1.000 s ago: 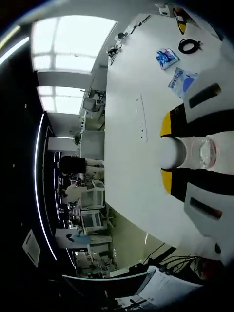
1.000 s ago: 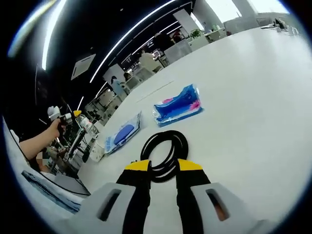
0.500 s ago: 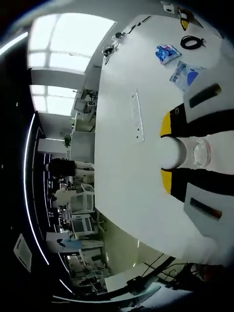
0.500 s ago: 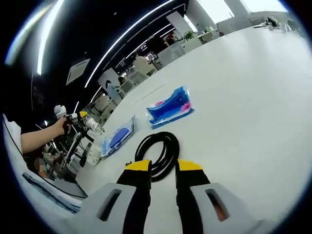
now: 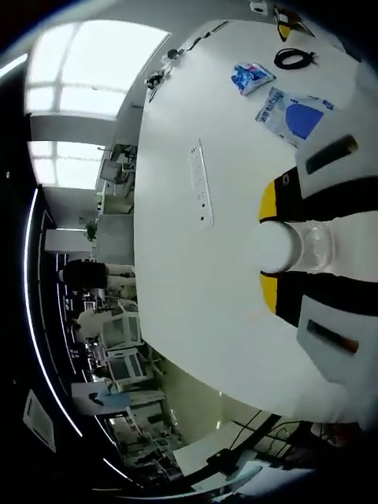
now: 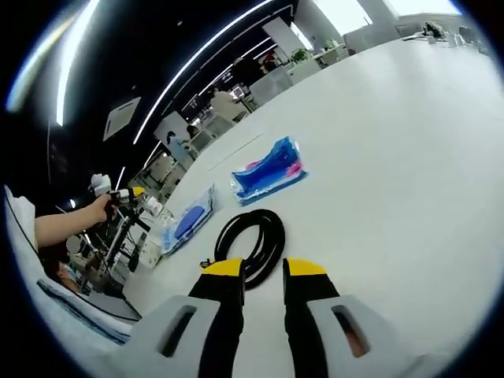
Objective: Arrange the tabletop items into an orderly group along one side of the table until the central work area is clear of visible clutter.
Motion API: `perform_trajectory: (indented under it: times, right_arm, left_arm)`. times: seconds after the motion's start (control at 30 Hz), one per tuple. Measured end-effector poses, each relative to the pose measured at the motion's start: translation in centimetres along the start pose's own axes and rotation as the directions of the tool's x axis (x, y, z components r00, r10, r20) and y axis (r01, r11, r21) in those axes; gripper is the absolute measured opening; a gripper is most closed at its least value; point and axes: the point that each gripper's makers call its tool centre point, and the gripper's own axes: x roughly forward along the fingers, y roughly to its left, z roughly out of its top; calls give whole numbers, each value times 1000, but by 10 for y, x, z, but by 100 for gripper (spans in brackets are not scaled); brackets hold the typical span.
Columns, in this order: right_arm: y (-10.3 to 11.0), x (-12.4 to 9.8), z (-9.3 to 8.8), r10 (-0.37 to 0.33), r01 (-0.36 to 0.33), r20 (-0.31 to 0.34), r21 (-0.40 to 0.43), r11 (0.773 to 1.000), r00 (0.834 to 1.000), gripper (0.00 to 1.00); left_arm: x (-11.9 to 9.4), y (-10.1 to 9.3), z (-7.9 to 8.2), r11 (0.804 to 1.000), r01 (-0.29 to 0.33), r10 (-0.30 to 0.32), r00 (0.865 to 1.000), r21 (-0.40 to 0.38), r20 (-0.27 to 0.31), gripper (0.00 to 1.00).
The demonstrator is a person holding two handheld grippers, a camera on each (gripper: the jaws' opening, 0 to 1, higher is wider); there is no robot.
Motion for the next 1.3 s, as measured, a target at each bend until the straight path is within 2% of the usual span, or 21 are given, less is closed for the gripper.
perform_trajectory:
  times: [0.23,0.4,0.57,0.67,0.8,0.93,0.97,1.1,1.23,1.3]
  right_arm:
    - [0,1,0,0,0,-4,4,1000,1000,16]
    - [-4,3,-3,-5,5,-15,16,1000,1000,15]
    - [-8,2,-2,-15,15,-5,35,999,1000,15]
    - [-12,2,-3,-22,22,-2,52,998,1000,15]
    - [-20,-1,-4,-40,40,5,84,996,999,15]
    - [-23,-4,-4,-50,49,16,96,994,999,15]
    - [-24,-4,-5,-53,51,18,99,994,998,15]
    - [-25,-5,-7,-57,55,16,105,993,998,15]
    - [-25,-5,-6,-55,53,19,103,993,998,15]
    - [-24,-5,-6,-53,51,19,99,994,998,15]
  left_arm:
    - [0,-1,0,1000,-1,1,1000,31,-2,22]
    - [-1,0,-1,1000,-26,26,1000,-4,12,22]
    - [-1,-1,-1,999,-54,54,998,-5,22,22]
    - [0,-1,-2,997,-73,74,997,-15,18,22]
    - [2,-2,-9,996,-88,88,996,8,-8,23]
    - [2,-1,-9,996,-88,88,996,-10,8,25]
    - [2,-3,-6,997,-81,81,996,-15,28,29]
    - [-2,-5,8,995,-96,96,990,-7,98,57]
    - [-11,-3,19,994,-102,107,979,-37,171,74]
    - [-13,-2,17,994,-93,101,979,-54,175,87]
